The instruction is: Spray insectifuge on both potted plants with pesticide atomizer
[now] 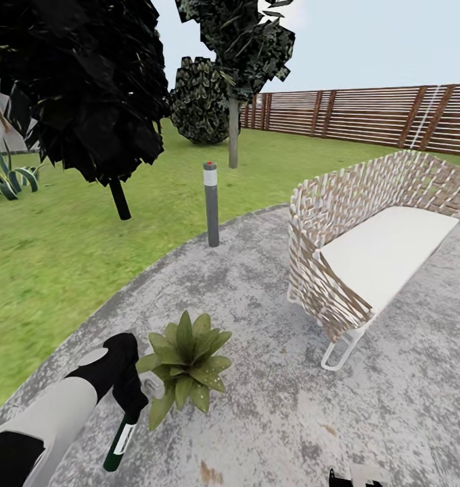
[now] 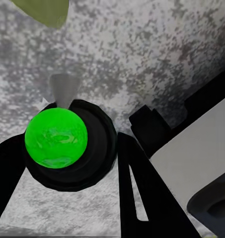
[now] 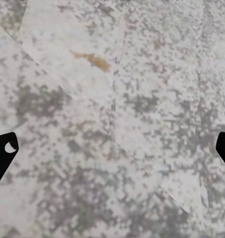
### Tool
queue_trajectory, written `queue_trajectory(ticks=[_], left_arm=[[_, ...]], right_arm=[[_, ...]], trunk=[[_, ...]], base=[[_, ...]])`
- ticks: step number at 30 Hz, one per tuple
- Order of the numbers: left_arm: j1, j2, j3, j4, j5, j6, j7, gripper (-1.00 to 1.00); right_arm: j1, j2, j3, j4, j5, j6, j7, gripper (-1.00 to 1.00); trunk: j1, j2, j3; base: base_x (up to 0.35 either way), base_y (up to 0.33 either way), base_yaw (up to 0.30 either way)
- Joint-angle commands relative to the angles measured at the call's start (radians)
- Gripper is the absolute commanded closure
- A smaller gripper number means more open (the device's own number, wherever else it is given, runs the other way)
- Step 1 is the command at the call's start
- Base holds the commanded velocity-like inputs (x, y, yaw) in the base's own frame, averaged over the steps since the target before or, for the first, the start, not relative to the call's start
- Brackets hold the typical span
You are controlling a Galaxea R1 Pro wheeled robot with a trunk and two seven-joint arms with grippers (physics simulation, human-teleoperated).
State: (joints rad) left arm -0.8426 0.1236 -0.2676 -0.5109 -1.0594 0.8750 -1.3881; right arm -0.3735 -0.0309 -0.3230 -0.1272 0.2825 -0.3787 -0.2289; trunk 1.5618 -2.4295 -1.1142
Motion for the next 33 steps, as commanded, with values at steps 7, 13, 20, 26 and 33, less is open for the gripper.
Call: queue_trajectory(ticks=[7,13,20,26,33], left_arm=[[0.029,0.016,-0.004,-0.001,-0.007,0.009,0.046,1.00],[0.034,0.006,0.002,-0.002,0.001,0.009,0.070,1.00],[0.034,0.002,0.063,-0.003,0.009,0.008,0.070,1.00],[0.034,-0.010,0.063,-0.003,0.059,0.007,0.070,1.00],[0.035,-0.011,0.063,0.005,0.073,0.004,0.139,1.00]], right_arm=[[-0.001,-0.001,-0.007,0.001,0.011,-0.003,-0.003,-1.00],[-0.001,-0.001,-0.007,0.001,0.011,-0.003,-0.003,-1.00],[-0.001,-0.001,-0.007,0.001,0.010,-0.002,-0.003,-1.00],[-0.001,-0.001,-0.007,0.001,0.010,-0.002,-0.003,-1.00],[-0.001,0.000,-0.007,0.001,0.010,-0.002,-0.004,-1.00]], trunk=[[0.000,0.000,-0.001],[0.000,0.000,-0.001],[0.000,0.000,-0.001],[0.000,0.000,-0.001],[0.000,0.000,-0.001]], base=[[0.002,0.002,-0.002],[0.000,0.000,0.000],[-0.170,0.016,-0.088],[-0.077,0.160,-0.279],[-0.001,0.005,-0.043]])
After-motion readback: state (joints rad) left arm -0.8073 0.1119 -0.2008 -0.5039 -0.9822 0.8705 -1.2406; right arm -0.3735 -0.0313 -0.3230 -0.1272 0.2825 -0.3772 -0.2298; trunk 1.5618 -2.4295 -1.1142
